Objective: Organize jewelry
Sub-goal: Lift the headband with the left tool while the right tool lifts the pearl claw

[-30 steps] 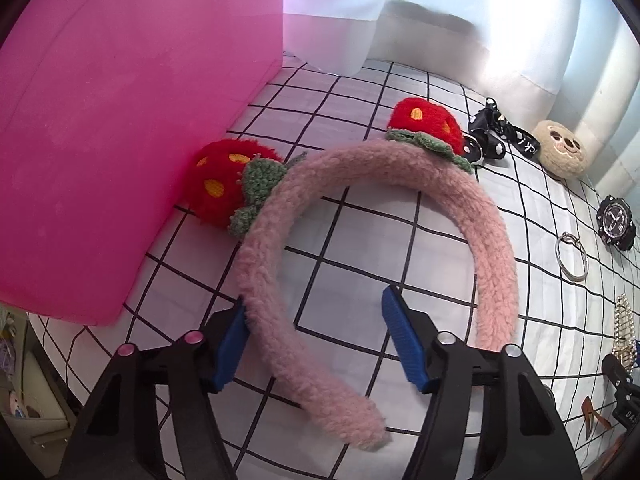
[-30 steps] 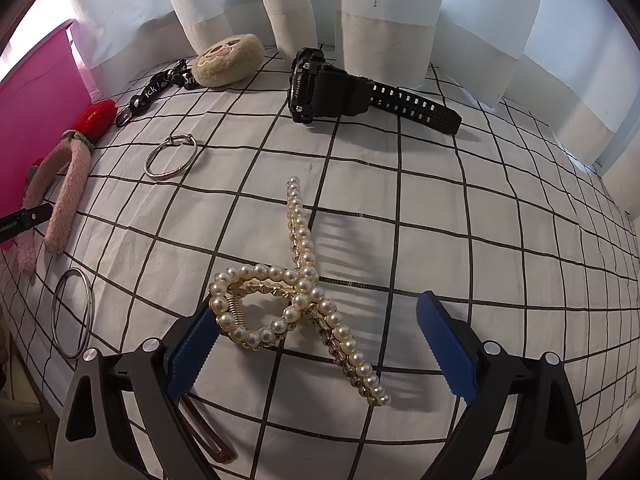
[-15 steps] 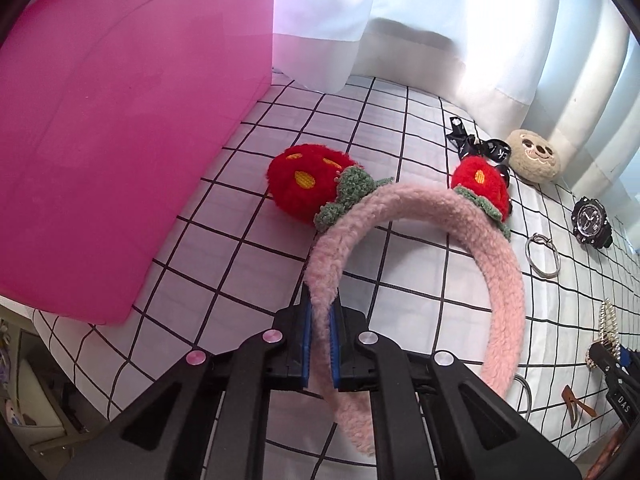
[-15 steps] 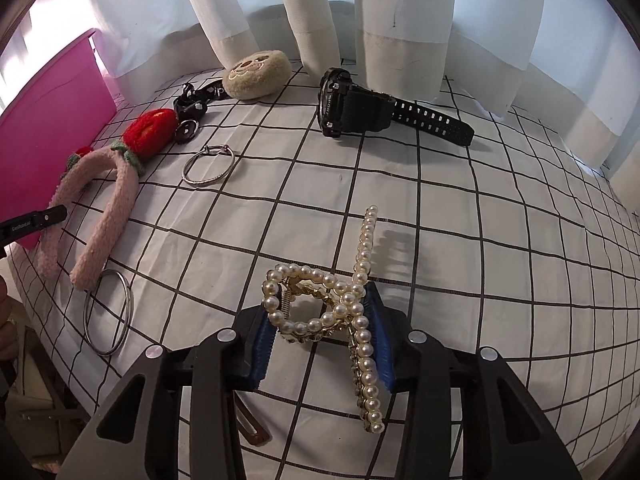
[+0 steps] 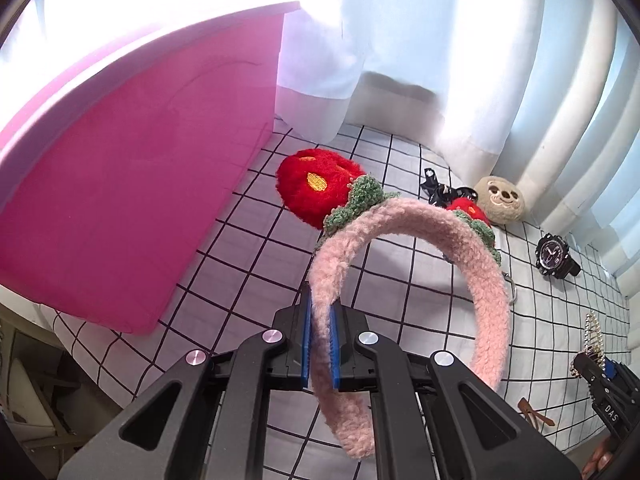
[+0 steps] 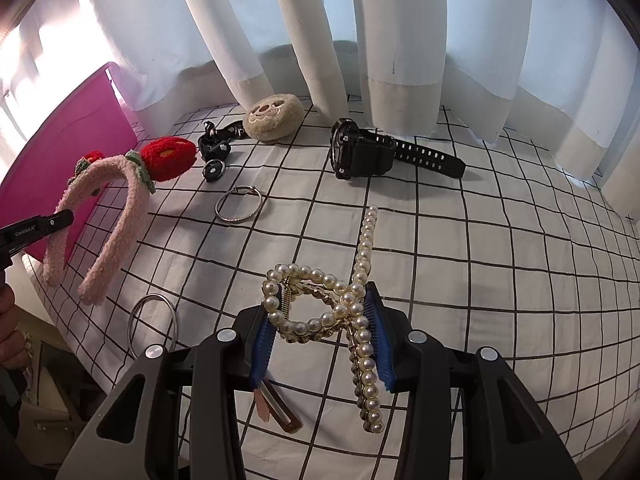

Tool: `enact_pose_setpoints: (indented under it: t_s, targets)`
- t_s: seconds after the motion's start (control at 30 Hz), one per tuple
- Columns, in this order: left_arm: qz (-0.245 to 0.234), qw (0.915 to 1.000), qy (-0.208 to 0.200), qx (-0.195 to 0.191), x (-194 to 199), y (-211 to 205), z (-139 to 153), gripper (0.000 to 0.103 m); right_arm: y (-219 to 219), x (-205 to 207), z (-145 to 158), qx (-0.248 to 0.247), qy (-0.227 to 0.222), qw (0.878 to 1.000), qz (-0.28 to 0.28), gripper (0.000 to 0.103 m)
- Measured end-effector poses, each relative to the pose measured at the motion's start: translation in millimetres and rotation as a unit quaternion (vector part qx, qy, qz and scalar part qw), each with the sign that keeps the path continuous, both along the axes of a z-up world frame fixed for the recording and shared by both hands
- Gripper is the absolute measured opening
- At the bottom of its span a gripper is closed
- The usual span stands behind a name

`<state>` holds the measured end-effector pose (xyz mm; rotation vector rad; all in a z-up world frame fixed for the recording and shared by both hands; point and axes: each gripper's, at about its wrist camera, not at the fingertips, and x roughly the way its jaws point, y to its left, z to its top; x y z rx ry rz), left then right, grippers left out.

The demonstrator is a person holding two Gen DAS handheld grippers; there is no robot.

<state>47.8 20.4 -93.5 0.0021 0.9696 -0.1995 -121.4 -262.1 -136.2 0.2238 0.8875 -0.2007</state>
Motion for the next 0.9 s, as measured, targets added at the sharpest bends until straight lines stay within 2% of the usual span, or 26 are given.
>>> enact_pose_setpoints:
  t_s: [0.2, 0.53, 0.73, 0.9]
  targets:
    - [-0.002, 0.9994, -0.029, -0.017, -6.4, 4.7, 40.2, 0.007, 11.4, -1.7, 37.8, -0.002, -0.032, 0.999, 0.01, 0.04]
    - [0.01, 0.9938, -0.098, -0.052, -5.5, 25.6, 127.8, 0.008, 54.5, 25.7, 129.9, -0.019, -0.12, 0.99, 0.066, 0.04]
    - [0.055, 0.9871, -0.141, -0.053, 7.3, 70.7, 171.8, 0.008, 99.5, 67.8, 179.2, -0.023, -0.172, 0.977, 0.125, 0.04]
    - [0.11, 0.9798, -0.163, -0.037, 20.1, 127.4, 192.3, 0.008, 154.8, 115.0, 202.3, -0.02, -0.191, 0.962, 0.192, 0.04]
